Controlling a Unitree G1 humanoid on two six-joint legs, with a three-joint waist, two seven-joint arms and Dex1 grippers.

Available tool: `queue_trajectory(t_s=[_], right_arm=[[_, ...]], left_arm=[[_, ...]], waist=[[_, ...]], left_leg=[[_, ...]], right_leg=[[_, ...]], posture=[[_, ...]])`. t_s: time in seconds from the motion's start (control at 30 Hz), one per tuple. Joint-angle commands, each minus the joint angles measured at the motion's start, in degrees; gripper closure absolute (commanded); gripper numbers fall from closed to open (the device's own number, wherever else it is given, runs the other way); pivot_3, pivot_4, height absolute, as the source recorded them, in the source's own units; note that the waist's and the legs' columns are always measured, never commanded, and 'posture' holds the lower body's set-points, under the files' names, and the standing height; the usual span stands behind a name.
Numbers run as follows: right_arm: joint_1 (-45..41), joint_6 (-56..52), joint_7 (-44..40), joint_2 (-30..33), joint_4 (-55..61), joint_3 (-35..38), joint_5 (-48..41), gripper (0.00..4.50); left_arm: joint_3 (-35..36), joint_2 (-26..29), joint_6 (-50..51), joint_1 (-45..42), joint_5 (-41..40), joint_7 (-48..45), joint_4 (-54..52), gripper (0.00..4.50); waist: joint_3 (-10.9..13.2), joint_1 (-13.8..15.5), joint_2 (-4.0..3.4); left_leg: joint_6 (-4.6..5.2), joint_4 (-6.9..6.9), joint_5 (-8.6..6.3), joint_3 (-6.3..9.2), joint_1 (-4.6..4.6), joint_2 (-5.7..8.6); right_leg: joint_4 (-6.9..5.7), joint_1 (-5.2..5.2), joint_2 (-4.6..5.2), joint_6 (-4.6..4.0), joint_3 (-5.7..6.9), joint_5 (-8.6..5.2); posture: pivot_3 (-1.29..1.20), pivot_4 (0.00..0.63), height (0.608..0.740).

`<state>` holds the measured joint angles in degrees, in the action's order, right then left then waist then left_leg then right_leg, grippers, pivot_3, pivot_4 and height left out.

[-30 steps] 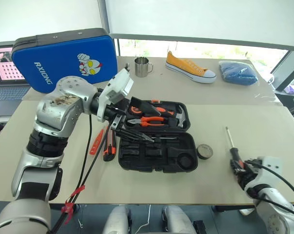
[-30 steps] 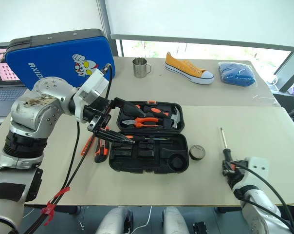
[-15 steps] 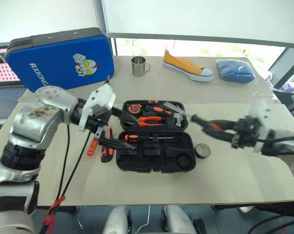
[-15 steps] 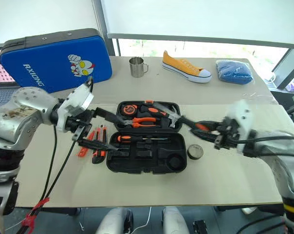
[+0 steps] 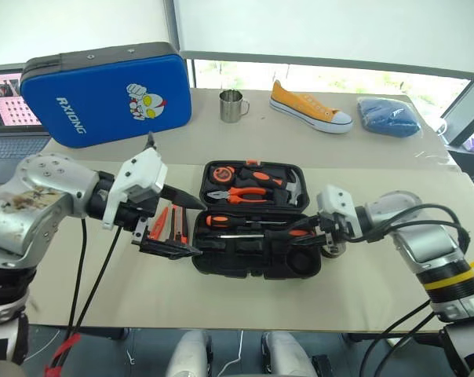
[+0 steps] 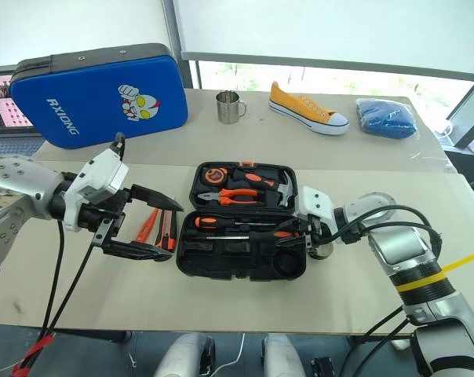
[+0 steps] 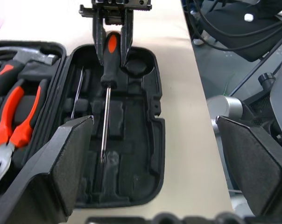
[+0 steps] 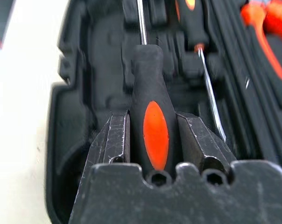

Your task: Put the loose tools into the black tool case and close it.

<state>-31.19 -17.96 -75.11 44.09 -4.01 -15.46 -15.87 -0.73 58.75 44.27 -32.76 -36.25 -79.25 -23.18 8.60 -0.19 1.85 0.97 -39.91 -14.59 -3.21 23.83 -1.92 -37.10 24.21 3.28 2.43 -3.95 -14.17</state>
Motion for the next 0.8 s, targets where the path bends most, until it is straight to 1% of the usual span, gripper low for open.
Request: queue_trajectory(t_s=[0.03, 0.17, 0.27, 0.6, 0.67, 0.73, 0.8], right_arm=[[-2.5, -2.5, 0.2, -1.4, -0.3, 2.4, -1.6, 3.45], [-3.6, -2.4, 0.3, -2.1, -2.3, 2.5, -0.4, 3.45], [-3.0, -0.3, -0.2, -1.6, -3.3, 1.7, 1.3, 3.45], [-2.6, -1.2, 1.5, -3.2, -4.2, 1.4, 3.1, 3.45], [-2.6, -1.5, 1.7, -3.5, -4.2, 1.6, 3.3, 2.44], [-2.5, -2.7, 0.9, -3.3, -2.8, 2.2, 2.2, 1.93], [-2.6, -3.6, 0.6, -2.9, -1.3, 3.0, 1.3, 1.24]], left_arm=[[2.4, 1.0, 0.2, -0.3, -1.8, 1.2, -2.2, 0.0], [1.7, 1.0, -1.0, -0.8, -1.0, 1.5, -0.9, 0.0], [1.0, 0.7, -1.7, -1.1, -0.6, 1.5, -0.6, 0.0], [-0.5, 0.1, -2.2, -2.6, -0.5, 1.4, 0.5, 0.0], [-0.9, -0.1, -2.3, -2.9, -0.4, 1.4, 0.6, 0.0], [-1.1, -0.1, -2.3, -3.1, -0.4, 1.3, 0.6, 0.0], [-1.3, -0.1, -2.2, -3.5, -0.5, 1.2, 0.9, 0.0]], waist=[[0.0, -0.1, 0.0], [0.0, -0.1, 0.0], [0.0, -0.1, 0.0], [0.0, -0.4, 0.0], [0.0, -0.4, 0.0], [0.0, -0.4, 0.0], [0.0, -0.4, 0.0]], left_leg=[[0.0, 0.0, 0.0, 0.0, 0.0, 0.0], [-0.01, 0.01, 0.0, 0.0, 0.0, 0.01], [-0.01, 0.01, 0.0, -0.02, 0.0, 0.01], [-0.01, 0.02, 0.0, -0.04, 0.0, 0.01], [-0.01, 0.02, 0.0, -0.04, 0.0, 0.01], [-0.01, 0.03, 0.0, -0.04, 0.0, 0.01], [-0.01, 0.03, 0.0, -0.04, 0.0, 0.02]], right_leg=[[0.0, 0.0, 0.0, 0.0, 0.0, 0.0], [-0.01, 0.01, 0.0, 0.0, 0.0, 0.0], [0.0, 0.0, 0.0, 0.0, 0.0, 0.0], [-0.01, 0.02, -0.01, 0.0, 0.0, 0.0], [-0.01, 0.01, -0.01, -0.01, 0.0, 0.0], [-0.01, 0.01, -0.01, -0.01, 0.0, 0.0], [-0.01, 0.01, 0.0, 0.0, 0.0, 0.0]], posture=[[0.0, 0.15, 0.739], [0.0, 0.15, 0.739], [0.0, 0.15, 0.739], [0.0, 0.15, 0.739], [0.0, 0.15, 0.739], [0.0, 0.15, 0.739], [0.0, 0.15, 0.739]])
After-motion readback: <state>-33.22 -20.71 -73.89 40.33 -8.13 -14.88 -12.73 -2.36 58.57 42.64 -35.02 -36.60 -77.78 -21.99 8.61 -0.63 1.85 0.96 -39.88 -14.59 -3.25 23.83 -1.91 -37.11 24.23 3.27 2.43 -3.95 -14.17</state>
